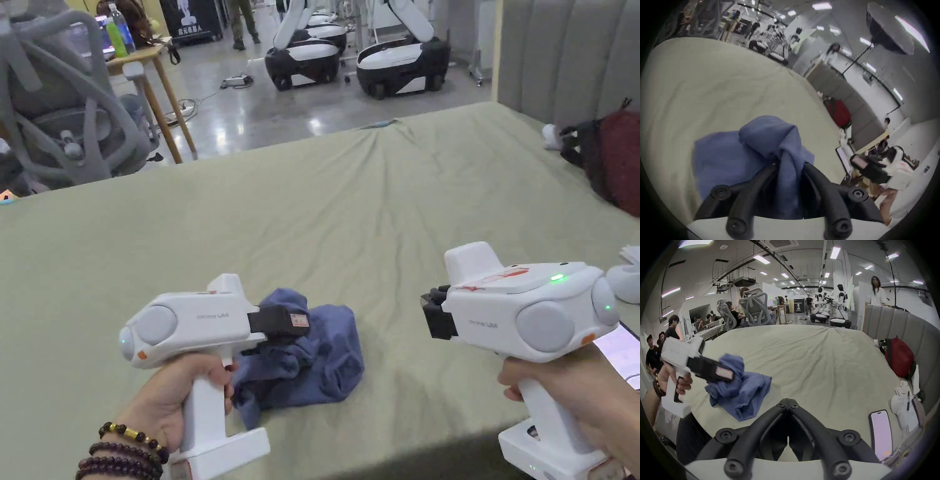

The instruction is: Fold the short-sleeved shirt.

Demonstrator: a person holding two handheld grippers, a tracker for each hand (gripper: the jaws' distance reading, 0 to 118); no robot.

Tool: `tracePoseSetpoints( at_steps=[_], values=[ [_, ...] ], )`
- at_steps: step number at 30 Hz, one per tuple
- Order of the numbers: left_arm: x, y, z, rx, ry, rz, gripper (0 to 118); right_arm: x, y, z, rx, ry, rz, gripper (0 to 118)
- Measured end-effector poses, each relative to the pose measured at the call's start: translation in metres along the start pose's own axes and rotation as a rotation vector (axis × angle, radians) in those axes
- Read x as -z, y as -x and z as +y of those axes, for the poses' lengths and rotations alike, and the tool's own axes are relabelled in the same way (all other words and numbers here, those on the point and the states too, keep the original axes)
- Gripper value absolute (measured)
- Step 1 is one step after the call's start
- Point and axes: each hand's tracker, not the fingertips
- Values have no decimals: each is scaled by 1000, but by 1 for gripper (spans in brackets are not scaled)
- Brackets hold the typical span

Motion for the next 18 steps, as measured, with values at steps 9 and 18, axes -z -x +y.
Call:
tracePoseSetpoints(
  at_steps=[9,18],
  values=[
    [2,-10,-11,-50,-47,-87,77,-1,-20,-7,17,18,-28,0],
    [-74,30,-3,-35,-157,7,57,9,0,-5,23,17,18,0]
  ],
)
